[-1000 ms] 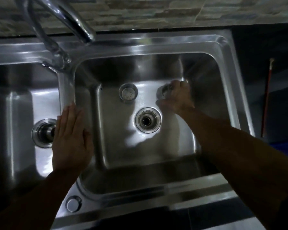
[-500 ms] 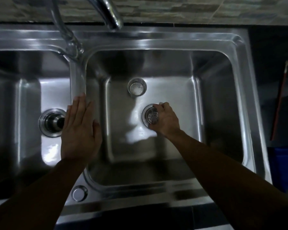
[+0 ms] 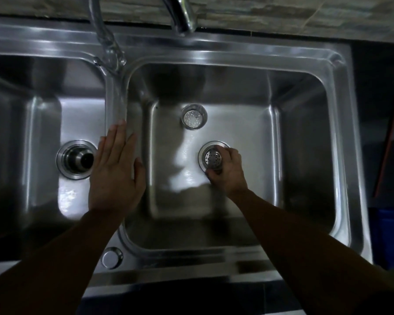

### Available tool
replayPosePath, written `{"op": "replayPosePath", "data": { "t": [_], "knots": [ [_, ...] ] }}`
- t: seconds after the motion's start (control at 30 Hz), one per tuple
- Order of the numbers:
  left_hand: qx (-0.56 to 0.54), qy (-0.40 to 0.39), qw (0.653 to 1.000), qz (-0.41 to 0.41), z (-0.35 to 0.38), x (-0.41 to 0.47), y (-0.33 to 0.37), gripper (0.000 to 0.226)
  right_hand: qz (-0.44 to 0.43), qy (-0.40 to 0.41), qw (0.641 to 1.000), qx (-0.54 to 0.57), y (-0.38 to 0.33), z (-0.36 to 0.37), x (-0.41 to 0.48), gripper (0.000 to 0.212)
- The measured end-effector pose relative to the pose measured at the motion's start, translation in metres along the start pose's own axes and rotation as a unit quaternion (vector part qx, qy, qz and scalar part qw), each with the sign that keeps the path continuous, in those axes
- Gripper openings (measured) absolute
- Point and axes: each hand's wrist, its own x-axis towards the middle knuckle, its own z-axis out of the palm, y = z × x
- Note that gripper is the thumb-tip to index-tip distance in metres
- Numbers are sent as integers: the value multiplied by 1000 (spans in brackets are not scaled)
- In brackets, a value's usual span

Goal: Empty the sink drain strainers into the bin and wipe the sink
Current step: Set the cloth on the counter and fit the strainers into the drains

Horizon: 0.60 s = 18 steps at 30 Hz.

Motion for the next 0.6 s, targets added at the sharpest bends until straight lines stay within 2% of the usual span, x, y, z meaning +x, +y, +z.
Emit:
{"op": "replayPosePath", "data": {
  "t": [0.13,0.23,0.3,0.47,0.53,0.6],
  "knots": [
    [-3,1,1000,-4,0,0,0,55,-52,41,997,-30,-6,-4,3,57],
    [-13,2,1000,0,0,0,-1,55,-81,60,995,-22,-24,-7,19,56],
    [-20,3,1000,0,0,0,-1,55,-91,72,993,-29,-42,-6,38,64],
    [-20,2,1000,-2,3,0,-3,53,-75,31,992,-100,-85,-1,91,99],
    [-20,2,1000,0,3,-1,-5,53,-70,10,992,-109,-95,2,104,105],
    [-22,8,1000,9,3,-1,-5,53,-45,6,994,-97,-101,5,108,102]
  ]
}}
